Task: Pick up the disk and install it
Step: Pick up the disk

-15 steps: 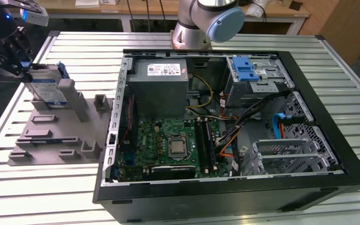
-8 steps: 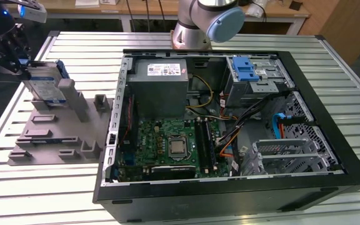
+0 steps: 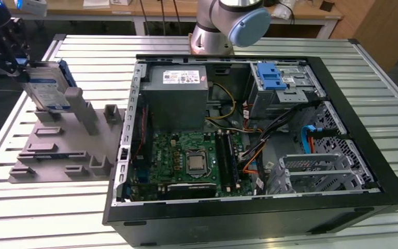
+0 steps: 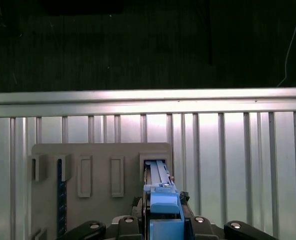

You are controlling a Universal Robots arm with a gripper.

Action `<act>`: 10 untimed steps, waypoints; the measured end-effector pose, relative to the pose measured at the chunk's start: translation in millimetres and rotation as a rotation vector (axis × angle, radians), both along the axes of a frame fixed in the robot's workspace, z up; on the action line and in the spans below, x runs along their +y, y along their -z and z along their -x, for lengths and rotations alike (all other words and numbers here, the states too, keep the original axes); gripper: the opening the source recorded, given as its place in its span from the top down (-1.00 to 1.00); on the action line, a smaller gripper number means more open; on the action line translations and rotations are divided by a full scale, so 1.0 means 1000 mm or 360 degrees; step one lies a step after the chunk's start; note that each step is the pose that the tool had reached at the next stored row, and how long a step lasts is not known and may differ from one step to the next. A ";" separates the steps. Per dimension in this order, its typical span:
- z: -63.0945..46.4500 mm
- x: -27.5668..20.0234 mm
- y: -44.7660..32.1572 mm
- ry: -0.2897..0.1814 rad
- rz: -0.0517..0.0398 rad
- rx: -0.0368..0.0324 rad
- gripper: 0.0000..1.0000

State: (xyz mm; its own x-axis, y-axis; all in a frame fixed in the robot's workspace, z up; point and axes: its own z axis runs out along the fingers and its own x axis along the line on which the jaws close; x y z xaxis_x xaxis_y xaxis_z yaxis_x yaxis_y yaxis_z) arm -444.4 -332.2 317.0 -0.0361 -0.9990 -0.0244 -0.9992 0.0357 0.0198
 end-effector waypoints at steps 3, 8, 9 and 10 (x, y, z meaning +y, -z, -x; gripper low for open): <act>0.000 0.0000 -0.0076 0.0000 0.0000 0.0000 0.27; 0.000 0.0000 -0.0206 0.0000 0.0000 0.0000 0.27; 0.000 0.0000 -0.0231 0.0000 0.0000 0.0000 0.27; 0.000 0.0000 -0.0257 0.0000 0.0000 0.0000 0.27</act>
